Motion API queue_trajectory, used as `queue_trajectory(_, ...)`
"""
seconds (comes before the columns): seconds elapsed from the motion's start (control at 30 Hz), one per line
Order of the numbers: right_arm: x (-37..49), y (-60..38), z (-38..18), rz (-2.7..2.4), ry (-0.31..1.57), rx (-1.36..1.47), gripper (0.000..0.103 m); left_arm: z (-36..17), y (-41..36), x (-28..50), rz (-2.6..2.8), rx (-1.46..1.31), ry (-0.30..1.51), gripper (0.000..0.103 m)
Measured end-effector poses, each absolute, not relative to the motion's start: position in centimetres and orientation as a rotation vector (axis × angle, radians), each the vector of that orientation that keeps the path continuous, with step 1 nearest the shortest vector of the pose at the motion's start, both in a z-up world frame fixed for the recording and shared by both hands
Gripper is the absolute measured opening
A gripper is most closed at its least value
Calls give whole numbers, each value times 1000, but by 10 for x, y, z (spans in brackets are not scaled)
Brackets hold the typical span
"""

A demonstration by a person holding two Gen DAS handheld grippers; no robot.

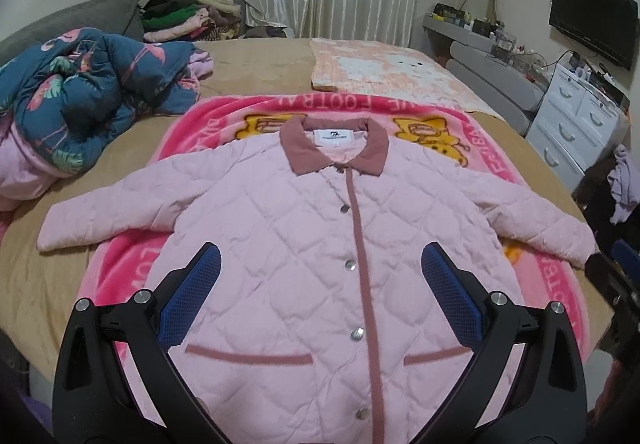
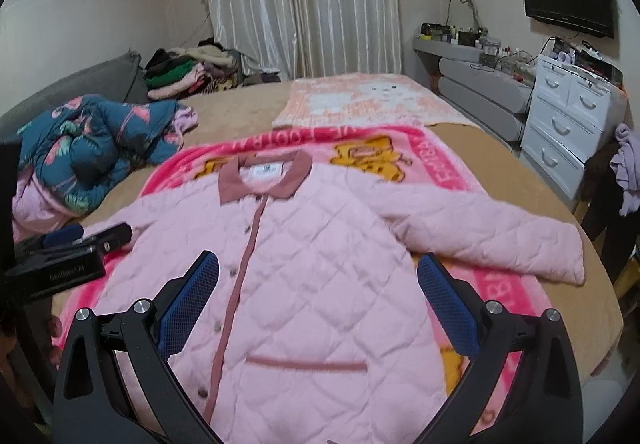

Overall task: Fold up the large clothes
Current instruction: 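Move the right gripper toward the sleeve nearest it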

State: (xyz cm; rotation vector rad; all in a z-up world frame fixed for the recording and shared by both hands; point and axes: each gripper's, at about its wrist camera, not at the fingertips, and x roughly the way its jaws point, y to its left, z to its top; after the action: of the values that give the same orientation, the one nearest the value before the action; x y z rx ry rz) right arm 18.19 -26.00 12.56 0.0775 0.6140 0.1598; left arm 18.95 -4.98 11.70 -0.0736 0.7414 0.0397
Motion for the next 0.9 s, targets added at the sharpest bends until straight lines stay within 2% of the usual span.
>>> queue_trajectory(0.43, 263, -311, 143, 35, 550, 184, 99, 123, -86, 260, 10, -48, 749, 94)
queue_trajectory(0.9, 294, -417, 80, -246, 575, 306, 99, 67, -143, 321, -20, -34, 831, 94)
